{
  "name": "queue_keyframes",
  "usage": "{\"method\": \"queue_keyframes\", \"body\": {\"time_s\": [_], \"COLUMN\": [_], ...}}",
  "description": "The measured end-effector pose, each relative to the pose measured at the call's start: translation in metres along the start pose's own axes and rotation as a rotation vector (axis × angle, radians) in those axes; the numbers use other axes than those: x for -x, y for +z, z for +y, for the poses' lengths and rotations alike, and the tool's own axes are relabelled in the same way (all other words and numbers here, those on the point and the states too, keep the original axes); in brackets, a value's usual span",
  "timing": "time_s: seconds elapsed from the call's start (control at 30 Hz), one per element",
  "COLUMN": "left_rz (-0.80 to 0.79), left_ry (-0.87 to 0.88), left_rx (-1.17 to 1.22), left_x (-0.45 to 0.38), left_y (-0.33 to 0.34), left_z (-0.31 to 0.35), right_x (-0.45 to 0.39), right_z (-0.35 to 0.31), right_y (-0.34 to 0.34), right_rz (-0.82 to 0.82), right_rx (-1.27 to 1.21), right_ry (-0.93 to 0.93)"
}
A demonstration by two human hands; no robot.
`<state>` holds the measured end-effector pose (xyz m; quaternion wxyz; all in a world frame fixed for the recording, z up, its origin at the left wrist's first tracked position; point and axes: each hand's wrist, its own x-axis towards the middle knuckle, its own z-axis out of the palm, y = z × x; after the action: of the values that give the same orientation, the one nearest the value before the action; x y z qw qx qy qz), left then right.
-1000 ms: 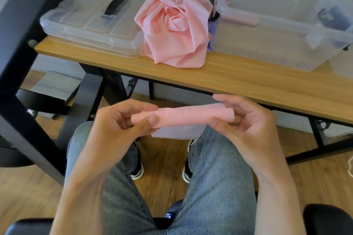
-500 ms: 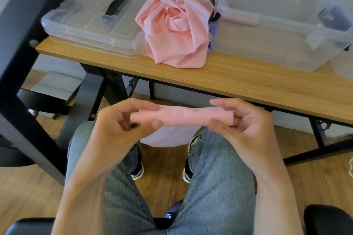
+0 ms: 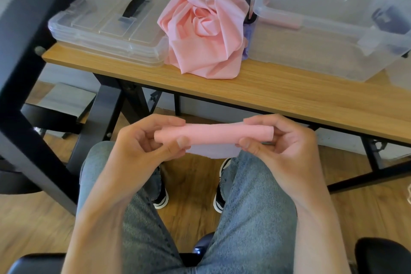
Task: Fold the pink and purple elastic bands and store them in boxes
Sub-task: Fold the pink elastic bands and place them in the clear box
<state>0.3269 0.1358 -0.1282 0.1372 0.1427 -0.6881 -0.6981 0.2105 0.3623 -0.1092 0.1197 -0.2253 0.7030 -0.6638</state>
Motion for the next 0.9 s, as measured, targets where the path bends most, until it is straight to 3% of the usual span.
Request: {"method": "queue_keyframes", "body": {"time_s": [0.07,0.23,0.43,0.67,0.83,0.9], "left_rz": [-0.009,0.018,-0.017,0.014,0.003,0.025], "left_ry": [-0.035,0.062,-0.014,0.055,-0.03,0.003], "left_rx": [0.041,-0.106,-0.013,-0.13,-0.002,-0.057], "left_x": [-0.0003,0.0001,-0.0002,0.001,0.0004,0.0006], "left_y": [0.001,-0.0008,0.0014,0.0005,0.0014,0.0008], "left_z": [0.0,-0.0009,-0.0008,0.0011,0.0007,0.0005], "right_x": [0.0,0.0001,0.0001,0.0001,-0.0004,-0.0006], "right_z": [0.0008,0.0015,0.0065,0.0055,0.0079,0.0071], "right_y": [-0.0013,-0.0033,-0.004,-0.0034,-0.0029,-0.0029], "right_rz": [-0.025,-0.054,-0.038,-0.078,-0.038,-0.058], "right_rx": [0.007,0.046,0.059,0.033,0.035,0.024], "right_ry": [-0.018,0.012,-0.006,0.034,0.011,0.028]}}
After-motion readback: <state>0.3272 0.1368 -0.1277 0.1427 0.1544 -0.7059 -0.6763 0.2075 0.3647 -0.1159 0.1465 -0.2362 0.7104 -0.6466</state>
